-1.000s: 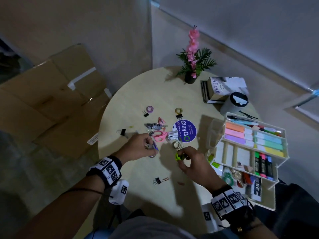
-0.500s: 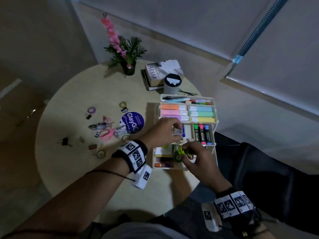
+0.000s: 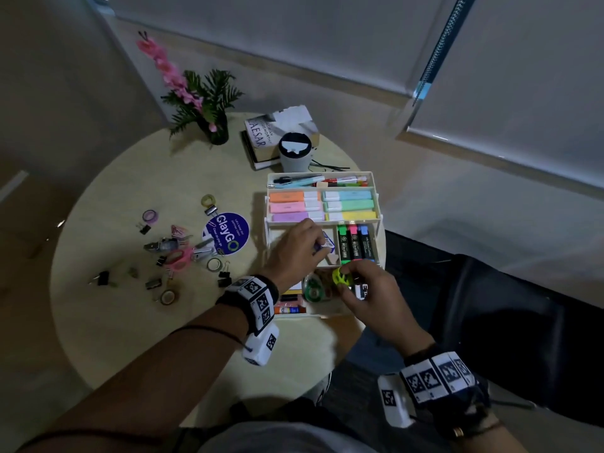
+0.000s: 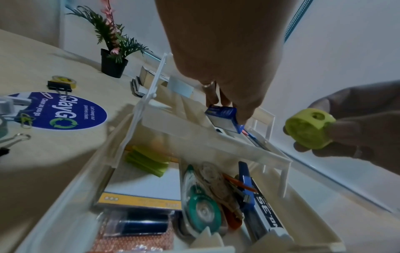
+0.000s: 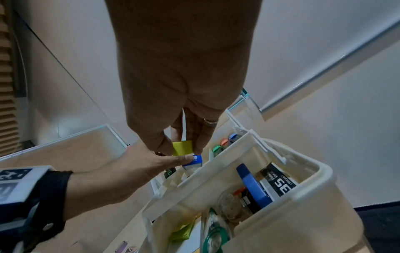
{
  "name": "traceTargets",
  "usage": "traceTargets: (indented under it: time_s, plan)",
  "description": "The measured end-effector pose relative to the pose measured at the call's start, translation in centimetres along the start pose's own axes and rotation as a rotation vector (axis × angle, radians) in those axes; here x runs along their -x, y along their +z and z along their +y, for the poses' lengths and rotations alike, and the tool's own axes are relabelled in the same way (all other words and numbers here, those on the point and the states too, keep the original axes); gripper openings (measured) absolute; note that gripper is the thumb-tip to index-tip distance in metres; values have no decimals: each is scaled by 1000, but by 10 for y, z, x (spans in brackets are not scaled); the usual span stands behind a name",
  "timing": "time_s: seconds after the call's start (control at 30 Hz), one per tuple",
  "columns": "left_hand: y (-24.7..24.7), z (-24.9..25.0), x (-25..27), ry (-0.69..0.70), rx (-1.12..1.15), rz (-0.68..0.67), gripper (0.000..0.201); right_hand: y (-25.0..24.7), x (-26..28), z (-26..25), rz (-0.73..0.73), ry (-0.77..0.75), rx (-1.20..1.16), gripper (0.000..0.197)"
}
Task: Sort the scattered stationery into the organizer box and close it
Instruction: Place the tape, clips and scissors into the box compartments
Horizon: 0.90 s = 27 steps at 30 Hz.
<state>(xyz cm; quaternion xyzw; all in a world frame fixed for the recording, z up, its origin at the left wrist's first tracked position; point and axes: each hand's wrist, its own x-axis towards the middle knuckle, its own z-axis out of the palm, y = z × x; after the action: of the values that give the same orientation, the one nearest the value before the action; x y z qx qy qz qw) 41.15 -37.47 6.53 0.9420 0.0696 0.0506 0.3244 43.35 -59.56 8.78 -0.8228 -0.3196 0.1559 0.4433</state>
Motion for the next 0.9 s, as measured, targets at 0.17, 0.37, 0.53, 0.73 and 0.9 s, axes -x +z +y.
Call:
traceTargets:
  time_s: [0.17, 0.37, 0.53, 0.73, 0.9]
  plan:
    - [4, 2, 2, -36, -180, 62, 17, -1, -7, 5, -13, -18, -23, 23]
    - [4, -6, -1, -57, -307, 100, 17, -4, -19, 7, -45, -48, 34, 22]
    - [5, -6, -6, -43, -340, 28, 18, -3, -28, 6, -41, -50, 52, 21]
    - [3, -1, -12, -144, -340, 27, 15, -1, -36, 7, -26, -43, 98, 21]
    - [2, -3, -6, -122, -316, 63, 9, 3, -45, 18, -14, -59, 132, 20]
